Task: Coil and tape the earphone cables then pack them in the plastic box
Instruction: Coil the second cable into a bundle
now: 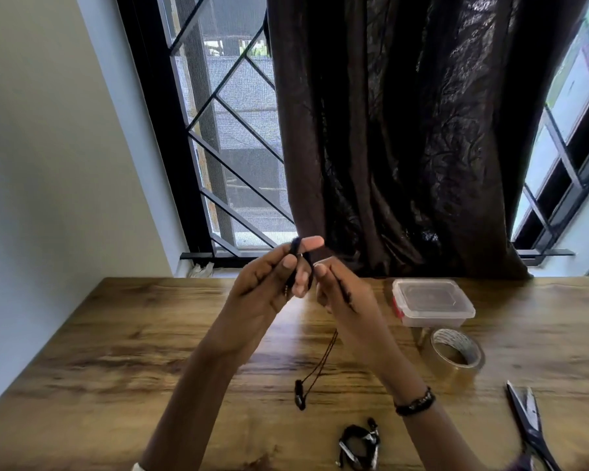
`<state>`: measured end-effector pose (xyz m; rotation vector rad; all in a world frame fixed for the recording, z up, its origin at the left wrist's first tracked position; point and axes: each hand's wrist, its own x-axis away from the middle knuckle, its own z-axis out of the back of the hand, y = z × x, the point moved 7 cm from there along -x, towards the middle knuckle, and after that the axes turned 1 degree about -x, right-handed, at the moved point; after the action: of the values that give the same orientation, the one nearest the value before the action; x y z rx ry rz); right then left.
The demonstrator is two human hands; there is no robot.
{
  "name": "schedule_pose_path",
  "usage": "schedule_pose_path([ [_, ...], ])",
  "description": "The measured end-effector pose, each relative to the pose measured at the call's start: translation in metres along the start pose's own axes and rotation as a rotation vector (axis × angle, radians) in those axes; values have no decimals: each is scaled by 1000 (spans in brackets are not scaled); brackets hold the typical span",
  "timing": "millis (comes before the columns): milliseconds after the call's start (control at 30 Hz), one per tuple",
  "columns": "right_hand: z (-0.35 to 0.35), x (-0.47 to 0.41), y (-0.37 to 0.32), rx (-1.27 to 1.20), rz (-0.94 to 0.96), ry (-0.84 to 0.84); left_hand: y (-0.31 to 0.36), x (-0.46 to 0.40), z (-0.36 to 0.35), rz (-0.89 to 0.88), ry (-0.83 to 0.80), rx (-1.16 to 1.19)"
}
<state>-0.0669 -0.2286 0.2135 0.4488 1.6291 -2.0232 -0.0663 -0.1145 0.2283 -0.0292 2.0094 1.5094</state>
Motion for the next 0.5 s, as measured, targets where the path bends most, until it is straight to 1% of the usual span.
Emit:
schedule_pose_path([
  [133, -15, 11, 12, 56, -43, -21, -7, -2, 10, -4, 87, 85],
  [233, -21, 18, 14, 104, -61, -62, -11, -1, 14, -2, 141, 80],
  [300, -23, 21, 12, 162, -39, -88, -15, -2, 19, -3, 195, -8],
  [367, -25, 24, 9, 200, -13, -117, -17, -3, 23, -17, 246, -145],
  [500, -26, 30, 7, 258, -23, -193, -21, -2, 21, -34, 263, -388],
])
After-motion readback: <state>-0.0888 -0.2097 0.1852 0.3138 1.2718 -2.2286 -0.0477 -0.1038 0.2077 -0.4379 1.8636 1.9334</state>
